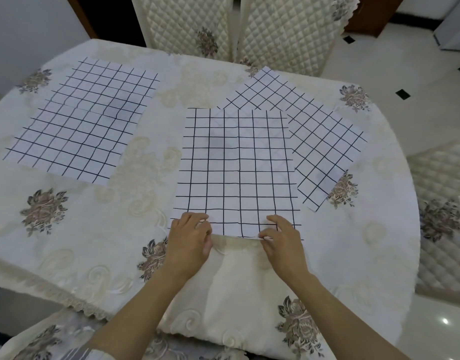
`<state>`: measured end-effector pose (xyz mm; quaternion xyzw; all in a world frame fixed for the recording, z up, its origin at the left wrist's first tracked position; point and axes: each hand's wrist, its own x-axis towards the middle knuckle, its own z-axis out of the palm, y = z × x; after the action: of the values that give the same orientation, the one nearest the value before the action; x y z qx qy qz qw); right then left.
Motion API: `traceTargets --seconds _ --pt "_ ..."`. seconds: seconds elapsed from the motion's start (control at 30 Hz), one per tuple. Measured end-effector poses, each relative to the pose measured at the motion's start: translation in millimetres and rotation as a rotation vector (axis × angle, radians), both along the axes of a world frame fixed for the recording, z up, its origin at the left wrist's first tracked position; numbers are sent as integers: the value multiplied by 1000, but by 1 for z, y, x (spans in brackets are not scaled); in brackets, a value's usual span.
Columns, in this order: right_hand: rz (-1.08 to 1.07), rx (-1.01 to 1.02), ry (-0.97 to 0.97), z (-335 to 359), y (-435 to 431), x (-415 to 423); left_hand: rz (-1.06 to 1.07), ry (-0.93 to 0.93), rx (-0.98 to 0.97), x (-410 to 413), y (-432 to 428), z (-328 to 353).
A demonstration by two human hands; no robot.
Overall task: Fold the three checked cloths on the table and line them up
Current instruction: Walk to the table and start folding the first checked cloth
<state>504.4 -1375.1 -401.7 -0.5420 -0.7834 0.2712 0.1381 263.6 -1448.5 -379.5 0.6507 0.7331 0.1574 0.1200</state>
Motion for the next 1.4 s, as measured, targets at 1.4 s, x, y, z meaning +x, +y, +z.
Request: traceTargets --seconds 1.4 --pt "-102 -6 54 54 -62 71 -61 -79 219 -73 -66 30"
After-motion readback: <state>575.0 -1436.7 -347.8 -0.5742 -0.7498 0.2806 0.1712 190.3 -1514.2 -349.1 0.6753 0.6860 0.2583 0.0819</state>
